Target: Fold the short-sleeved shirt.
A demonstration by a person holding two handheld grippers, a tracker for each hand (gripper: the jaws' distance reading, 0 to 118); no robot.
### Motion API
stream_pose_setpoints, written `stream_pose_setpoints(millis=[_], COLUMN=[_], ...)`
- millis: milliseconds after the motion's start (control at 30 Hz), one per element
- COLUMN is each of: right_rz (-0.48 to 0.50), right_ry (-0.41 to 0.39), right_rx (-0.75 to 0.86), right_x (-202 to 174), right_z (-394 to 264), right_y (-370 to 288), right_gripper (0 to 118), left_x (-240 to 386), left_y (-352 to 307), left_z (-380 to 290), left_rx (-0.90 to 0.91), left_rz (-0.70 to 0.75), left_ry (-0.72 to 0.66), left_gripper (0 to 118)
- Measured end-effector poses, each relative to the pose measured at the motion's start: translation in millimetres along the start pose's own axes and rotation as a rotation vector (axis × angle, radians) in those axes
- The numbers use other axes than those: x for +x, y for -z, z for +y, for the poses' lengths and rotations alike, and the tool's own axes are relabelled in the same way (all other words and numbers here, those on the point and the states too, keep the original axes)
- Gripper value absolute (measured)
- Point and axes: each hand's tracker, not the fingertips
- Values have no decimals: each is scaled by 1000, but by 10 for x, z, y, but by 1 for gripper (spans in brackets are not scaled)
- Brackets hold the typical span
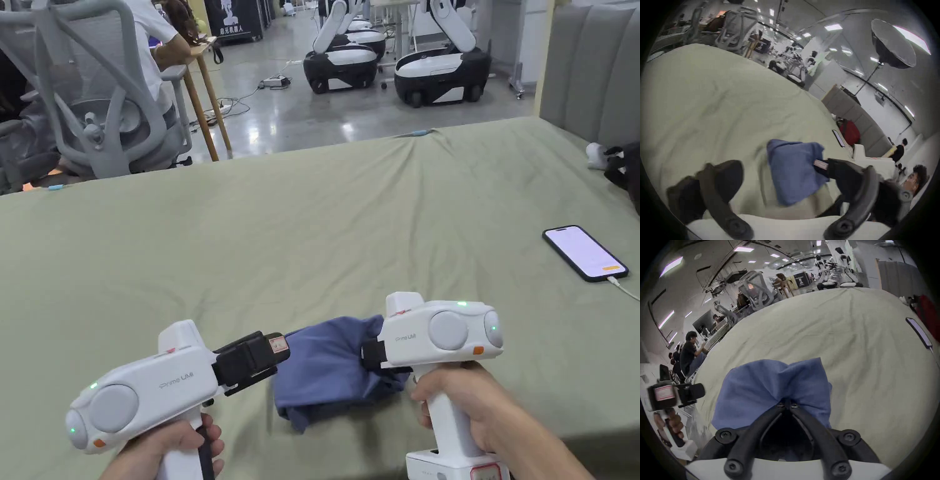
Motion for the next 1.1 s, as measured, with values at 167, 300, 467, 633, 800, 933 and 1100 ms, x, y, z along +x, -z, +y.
stream_pose_setpoints(millis=[167,300,467,633,800,933,1100], right_rz=[11,0,17,48,100,79,93], right_ry=[33,34,47,30,-110,-334,-460], right_rx=[29,47,78,113,195,331,511], right_x=[38,67,98,-126,-827,-1620,-2564], right_z=[-78,-113,-167,-164,84,410,609], right_y=[-16,-12,-9,-34,90,442,1089], right_gripper=[1,1,1,1,1,1,1], left_x=[-56,32,42,-219,-824,-1820,-3026], left_y=[661,774,697,528,68,-532,-1477], left_z=[-189,-234,-138,105,615,1150,1729], left_rx=[-139,-71,-81,-115,-53,11,86], left_rz=[8,-33,-59,-130,-100,-20,91], left_ry=[-97,-135,-97,-106,-22,-47,5], left_gripper=[92,62,41,38,38,38,38])
